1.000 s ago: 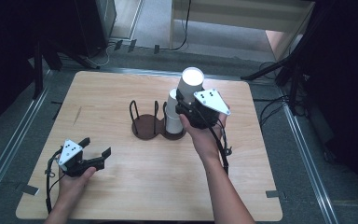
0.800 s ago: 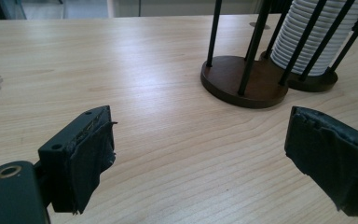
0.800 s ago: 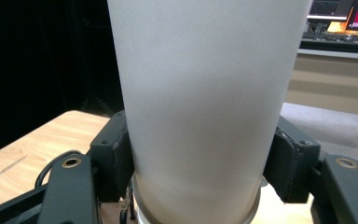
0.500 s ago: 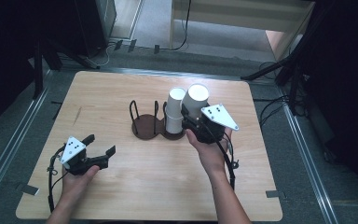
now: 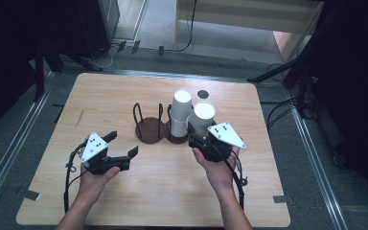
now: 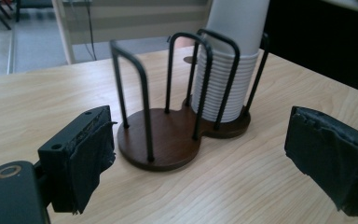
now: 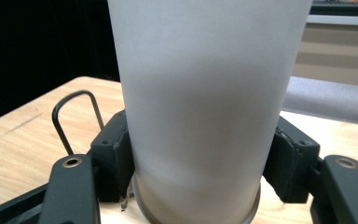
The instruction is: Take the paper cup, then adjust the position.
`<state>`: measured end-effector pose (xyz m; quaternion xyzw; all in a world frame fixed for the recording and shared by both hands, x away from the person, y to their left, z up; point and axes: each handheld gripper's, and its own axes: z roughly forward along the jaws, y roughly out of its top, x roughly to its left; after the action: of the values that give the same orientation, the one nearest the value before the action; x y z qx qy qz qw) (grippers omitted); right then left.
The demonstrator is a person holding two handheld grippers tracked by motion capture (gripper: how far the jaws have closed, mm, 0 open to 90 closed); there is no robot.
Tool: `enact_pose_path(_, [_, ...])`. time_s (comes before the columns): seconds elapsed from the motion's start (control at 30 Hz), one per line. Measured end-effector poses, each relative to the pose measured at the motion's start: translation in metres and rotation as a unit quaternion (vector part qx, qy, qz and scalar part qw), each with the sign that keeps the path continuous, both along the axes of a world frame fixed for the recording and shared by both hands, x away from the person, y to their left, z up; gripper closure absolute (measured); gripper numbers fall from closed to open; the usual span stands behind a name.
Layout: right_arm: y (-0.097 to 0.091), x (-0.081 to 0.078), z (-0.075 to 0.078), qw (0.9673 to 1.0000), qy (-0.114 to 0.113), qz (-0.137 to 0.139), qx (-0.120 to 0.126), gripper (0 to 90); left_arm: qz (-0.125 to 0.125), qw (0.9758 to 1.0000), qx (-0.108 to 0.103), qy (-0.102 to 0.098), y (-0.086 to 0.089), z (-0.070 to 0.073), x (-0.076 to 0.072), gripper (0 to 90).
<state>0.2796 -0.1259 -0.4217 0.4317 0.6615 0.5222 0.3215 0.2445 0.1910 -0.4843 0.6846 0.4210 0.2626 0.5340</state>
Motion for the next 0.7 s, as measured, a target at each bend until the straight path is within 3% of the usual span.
enact_pose_path(0.37, [0.003, -0.01, -0.017, 0.9997, 0.016, 0.015, -0.006, 34.1, -0.039, 0.9992, -0.001, -0.011, -0.035, 0.025, 0.005, 8.6])
enact_pose_path(0.7, [0.01, -0.015, -0.03, 0.9992, 0.025, 0.027, -0.013, 33.5, -0.061, 0.9978, -0.001, -0.027, -0.05, 0.053, 0.008, 8.6])
